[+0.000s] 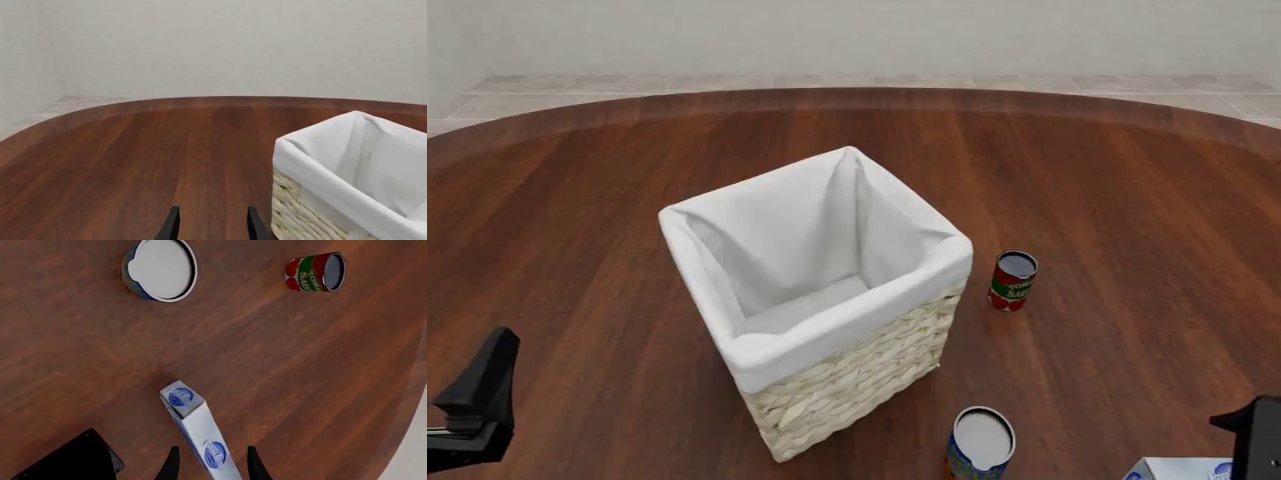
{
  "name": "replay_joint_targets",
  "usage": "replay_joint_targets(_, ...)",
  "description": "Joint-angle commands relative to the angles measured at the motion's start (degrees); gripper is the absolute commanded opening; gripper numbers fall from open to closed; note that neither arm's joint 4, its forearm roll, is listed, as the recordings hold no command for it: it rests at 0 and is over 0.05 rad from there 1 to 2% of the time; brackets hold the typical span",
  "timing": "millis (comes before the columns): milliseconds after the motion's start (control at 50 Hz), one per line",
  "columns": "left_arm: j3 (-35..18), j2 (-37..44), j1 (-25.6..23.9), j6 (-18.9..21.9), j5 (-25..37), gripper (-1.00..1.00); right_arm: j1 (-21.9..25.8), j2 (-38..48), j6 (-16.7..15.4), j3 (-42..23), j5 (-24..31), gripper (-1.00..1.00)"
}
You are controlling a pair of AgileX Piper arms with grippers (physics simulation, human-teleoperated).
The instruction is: Pick up the cream cheese box, and put it in the basket.
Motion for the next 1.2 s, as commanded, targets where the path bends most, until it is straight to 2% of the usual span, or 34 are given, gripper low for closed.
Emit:
replay_joint_targets(20,0.01,0.2,0.08,0.09,-0.06,1.0,-0.19,0.88,-0.55,1.45,-1.76,1.0)
replay_joint_targets(1200,0.06,2.08,0.32,0.71,-1.29,1.0,-1.71,5.23,-3.61,6.55,-9.35,1.0)
